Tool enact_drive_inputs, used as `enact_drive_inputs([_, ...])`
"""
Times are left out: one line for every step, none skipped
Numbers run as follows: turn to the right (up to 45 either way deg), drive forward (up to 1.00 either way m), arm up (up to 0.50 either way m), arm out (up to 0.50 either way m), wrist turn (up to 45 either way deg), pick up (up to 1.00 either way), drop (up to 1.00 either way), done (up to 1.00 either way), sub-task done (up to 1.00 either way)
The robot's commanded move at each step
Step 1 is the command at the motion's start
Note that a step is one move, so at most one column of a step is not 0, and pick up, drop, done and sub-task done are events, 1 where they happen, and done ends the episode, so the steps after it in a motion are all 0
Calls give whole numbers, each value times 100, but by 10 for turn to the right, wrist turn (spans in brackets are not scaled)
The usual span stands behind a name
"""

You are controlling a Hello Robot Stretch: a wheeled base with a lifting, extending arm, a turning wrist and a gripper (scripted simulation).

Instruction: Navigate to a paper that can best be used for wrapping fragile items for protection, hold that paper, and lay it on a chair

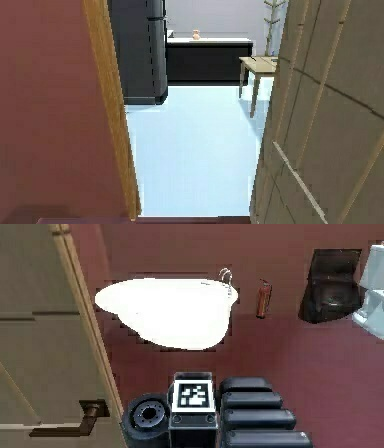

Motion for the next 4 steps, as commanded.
enact_drive_inputs([0, 50, 0, 0, 0, 0, 0, 0, 0])
enact_drive_inputs([60, 0, 0, 0, 0, 0, 0, 0, 0])
enact_drive_inputs([0, 70, 0, 0, 0, 0, 0, 0, 0])
enact_drive_inputs([180, 0, 0, 0, 0, 0, 0, 0, 0])
